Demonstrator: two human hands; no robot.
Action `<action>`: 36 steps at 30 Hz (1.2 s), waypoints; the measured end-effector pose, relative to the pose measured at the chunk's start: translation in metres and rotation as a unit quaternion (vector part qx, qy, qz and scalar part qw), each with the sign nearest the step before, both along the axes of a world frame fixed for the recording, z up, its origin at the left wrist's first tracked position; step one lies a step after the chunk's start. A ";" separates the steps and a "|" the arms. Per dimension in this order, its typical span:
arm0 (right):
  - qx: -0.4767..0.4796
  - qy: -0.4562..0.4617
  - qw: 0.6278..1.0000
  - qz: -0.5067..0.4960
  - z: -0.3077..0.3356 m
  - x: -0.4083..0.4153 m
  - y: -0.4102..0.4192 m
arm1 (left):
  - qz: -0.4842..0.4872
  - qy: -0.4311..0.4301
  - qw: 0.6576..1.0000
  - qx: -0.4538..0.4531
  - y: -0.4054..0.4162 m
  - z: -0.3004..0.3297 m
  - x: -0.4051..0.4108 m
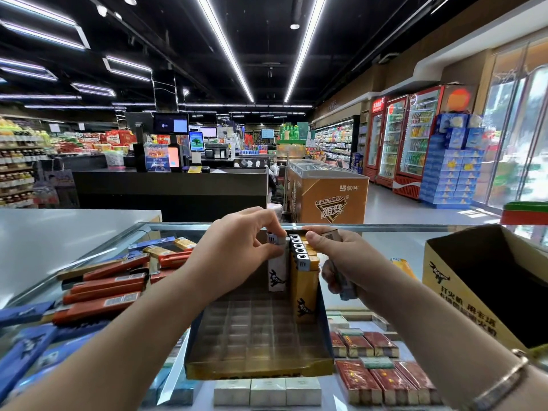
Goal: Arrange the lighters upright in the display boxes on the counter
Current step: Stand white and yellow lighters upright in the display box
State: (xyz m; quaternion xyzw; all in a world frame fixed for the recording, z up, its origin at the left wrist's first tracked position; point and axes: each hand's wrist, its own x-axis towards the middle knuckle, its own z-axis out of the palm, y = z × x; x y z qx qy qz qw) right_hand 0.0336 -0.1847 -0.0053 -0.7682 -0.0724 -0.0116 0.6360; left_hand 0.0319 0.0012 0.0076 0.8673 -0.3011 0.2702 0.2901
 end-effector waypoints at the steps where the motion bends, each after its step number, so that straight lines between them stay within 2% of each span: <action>1: -0.001 -0.003 1.000 -0.001 -0.001 0.001 0.000 | 0.004 -0.011 1.000 0.009 -0.001 0.000 0.000; 8: -0.010 -0.012 1.000 0.002 -0.003 0.005 -0.002 | 0.032 -0.105 0.993 0.040 -0.006 -0.001 -0.004; 12: -0.006 -0.016 1.000 0.008 -0.003 0.005 -0.002 | 0.008 -0.092 0.995 0.029 -0.008 -0.001 -0.005; 15: -0.004 -0.014 1.000 0.012 -0.003 0.005 -0.002 | 0.017 -0.100 0.992 0.076 -0.007 0.001 -0.004; 19: -0.010 -0.005 1.000 0.012 -0.002 0.005 -0.001 | 0.021 -0.064 0.991 0.119 -0.006 0.001 -0.002; 24: -0.009 0.012 1.000 0.014 -0.001 0.003 0.001 | 0.008 -0.032 0.996 0.078 -0.005 -0.002 0.000; 27: -0.006 0.000 1.000 -0.027 0.003 0.002 -0.002 | -0.002 -0.023 0.999 0.045 -0.004 -0.003 0.001; 29: 0.059 -0.025 0.997 -0.043 0.011 0.001 -0.006 | -0.005 -0.022 1.000 0.020 -0.003 -0.003 0.002; 32: 0.154 -0.070 0.985 0.013 0.023 -0.002 -0.014 | -0.020 -0.035 0.999 -0.028 -0.004 0.000 0.000; 34: 0.125 -0.108 0.985 0.054 0.026 -0.006 -0.014 | -0.049 -0.040 0.995 -0.076 -0.005 0.004 -0.004; 36: 0.031 -0.142 0.987 0.071 0.027 -0.012 -0.009 | -0.082 -0.036 0.989 -0.114 -0.009 0.008 -0.009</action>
